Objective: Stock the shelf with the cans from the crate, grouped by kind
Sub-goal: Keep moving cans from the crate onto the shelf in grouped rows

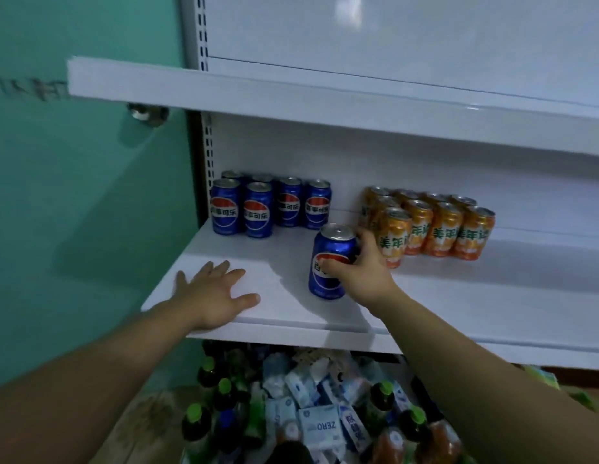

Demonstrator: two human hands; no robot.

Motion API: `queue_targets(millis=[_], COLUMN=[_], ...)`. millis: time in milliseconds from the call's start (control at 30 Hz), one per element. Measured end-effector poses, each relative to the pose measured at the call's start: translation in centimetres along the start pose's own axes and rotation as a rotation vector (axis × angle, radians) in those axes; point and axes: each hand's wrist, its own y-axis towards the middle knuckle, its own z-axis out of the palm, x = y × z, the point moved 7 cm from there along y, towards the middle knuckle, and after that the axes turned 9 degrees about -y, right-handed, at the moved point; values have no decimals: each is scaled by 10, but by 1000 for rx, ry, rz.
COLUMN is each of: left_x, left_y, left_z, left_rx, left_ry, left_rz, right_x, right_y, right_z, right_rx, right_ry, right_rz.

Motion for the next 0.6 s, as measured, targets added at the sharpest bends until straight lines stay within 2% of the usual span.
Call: queue_targets(millis=[267,600], left_x=[7,9], left_y=[0,5], left_z=[-1,3], left_rx=[-53,-79], left_ry=[40,27], left_rz=[11,28], right_x=[23,21], right_y=[53,117], right_z=[55,83], right_rx=[61,-10], right_ry=[-55,-186], right_rz=[-73,-82])
